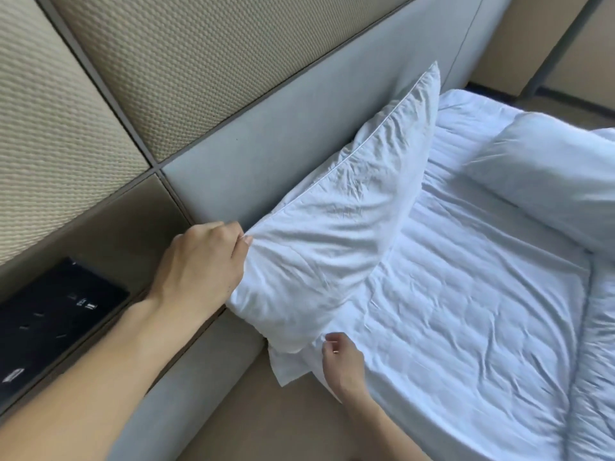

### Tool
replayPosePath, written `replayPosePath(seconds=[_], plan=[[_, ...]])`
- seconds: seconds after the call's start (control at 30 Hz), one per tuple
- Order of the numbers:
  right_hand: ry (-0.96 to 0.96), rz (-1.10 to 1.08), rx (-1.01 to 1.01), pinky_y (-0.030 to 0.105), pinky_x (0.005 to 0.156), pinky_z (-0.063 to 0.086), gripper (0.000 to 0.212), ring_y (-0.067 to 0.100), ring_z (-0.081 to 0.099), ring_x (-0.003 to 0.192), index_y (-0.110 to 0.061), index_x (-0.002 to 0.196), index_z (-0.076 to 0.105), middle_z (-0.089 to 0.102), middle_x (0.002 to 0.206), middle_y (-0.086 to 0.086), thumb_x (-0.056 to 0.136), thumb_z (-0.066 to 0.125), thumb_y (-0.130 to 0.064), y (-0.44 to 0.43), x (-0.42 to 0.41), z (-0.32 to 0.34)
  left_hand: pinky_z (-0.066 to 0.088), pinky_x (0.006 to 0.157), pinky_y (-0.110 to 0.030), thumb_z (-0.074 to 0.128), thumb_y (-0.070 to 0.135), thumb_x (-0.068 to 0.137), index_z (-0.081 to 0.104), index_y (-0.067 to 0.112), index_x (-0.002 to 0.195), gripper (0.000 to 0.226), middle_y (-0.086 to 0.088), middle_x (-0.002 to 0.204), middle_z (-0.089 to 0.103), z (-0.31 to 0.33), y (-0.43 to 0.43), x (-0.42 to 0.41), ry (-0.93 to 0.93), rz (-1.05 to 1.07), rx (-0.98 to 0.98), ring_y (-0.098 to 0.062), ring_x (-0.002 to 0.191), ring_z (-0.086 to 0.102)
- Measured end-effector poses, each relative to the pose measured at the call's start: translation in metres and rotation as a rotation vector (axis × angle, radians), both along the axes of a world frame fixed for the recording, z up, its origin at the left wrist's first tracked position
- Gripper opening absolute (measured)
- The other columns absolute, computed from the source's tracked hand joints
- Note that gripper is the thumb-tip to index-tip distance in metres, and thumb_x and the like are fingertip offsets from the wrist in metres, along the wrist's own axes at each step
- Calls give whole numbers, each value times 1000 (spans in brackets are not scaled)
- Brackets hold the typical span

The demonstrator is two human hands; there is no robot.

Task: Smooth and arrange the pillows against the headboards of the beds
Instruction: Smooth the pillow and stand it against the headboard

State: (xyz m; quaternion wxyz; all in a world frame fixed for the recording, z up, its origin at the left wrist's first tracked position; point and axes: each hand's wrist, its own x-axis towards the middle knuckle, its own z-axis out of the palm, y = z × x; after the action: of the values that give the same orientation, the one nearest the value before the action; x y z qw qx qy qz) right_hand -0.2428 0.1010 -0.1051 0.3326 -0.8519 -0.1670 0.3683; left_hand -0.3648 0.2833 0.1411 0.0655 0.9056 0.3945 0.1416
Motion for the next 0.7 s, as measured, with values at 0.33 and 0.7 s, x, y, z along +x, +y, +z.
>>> replayPosePath(seconds=[0.33,0.7], plan=[[-871,1041,501,36,109,34,45,21,47,136,-18,139,54,57,142,2,95,60,-24,130,105,217,49,64,-39,57,28,93,48,15,74,25,-3,81,59,26,-22,5,247,174,-230,-35,80,62],[-1073,1624,55,36,95,45,36,26,59,113,-19,123,61,65,117,3,90,53,-6,221,297,229,29,46,-30,65,24,88,46,21,63,31,4,61,45,28,-40,18,271,443,-271,-19,54,52]])
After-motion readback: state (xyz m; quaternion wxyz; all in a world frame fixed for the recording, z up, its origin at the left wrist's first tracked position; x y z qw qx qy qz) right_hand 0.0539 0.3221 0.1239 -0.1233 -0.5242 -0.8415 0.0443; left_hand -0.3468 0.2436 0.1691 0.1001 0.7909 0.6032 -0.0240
